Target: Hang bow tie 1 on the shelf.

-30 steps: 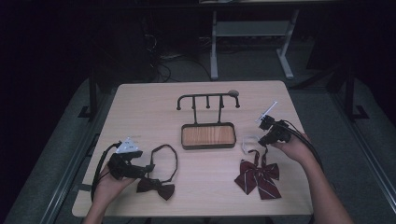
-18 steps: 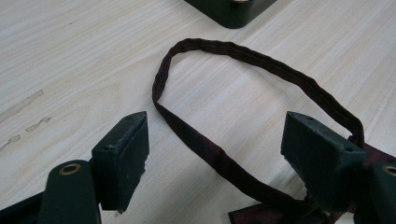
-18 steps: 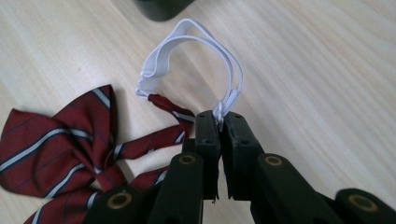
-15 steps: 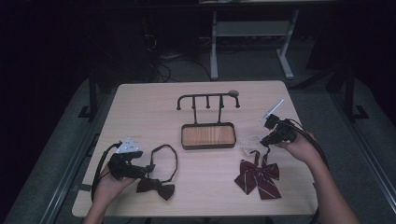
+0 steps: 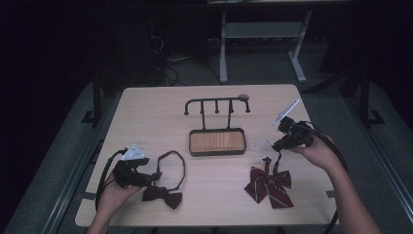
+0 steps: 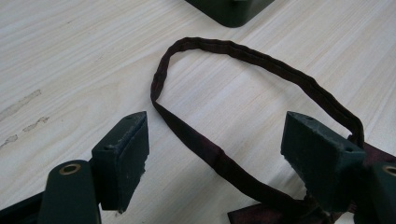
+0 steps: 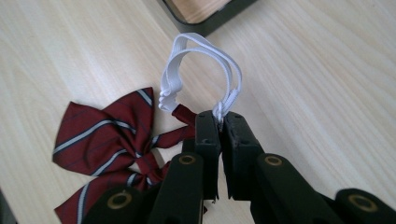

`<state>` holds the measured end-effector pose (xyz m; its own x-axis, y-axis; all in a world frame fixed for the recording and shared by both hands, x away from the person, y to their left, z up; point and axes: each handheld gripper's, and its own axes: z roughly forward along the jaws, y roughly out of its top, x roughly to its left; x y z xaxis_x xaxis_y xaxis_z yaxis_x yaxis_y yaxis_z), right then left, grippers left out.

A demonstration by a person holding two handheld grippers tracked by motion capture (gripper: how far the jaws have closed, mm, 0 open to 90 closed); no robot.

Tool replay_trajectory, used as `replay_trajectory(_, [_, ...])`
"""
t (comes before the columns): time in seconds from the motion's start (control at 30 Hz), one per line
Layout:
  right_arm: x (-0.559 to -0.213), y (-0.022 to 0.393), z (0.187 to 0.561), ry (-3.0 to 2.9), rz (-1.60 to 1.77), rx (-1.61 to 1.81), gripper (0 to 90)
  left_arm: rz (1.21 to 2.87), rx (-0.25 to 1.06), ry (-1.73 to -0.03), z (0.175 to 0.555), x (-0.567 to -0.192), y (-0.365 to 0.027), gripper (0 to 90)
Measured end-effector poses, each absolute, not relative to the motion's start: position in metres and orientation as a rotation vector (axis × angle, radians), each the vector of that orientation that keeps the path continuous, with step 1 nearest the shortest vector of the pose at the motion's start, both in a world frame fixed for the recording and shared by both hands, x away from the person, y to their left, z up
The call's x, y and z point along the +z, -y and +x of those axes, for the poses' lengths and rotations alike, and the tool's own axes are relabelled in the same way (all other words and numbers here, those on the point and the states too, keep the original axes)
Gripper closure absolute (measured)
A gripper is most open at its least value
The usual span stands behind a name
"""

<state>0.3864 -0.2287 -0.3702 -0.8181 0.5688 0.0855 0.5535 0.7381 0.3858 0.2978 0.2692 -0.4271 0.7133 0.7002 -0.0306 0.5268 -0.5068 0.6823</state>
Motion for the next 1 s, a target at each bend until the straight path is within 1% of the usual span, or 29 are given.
replay_trajectory(1.0, [-0.308,0.211,0.366,-2.873,0.757,0.681,84.9,2.228,0.326,-0.922,0.297,-0.427,-0.268,23.9])
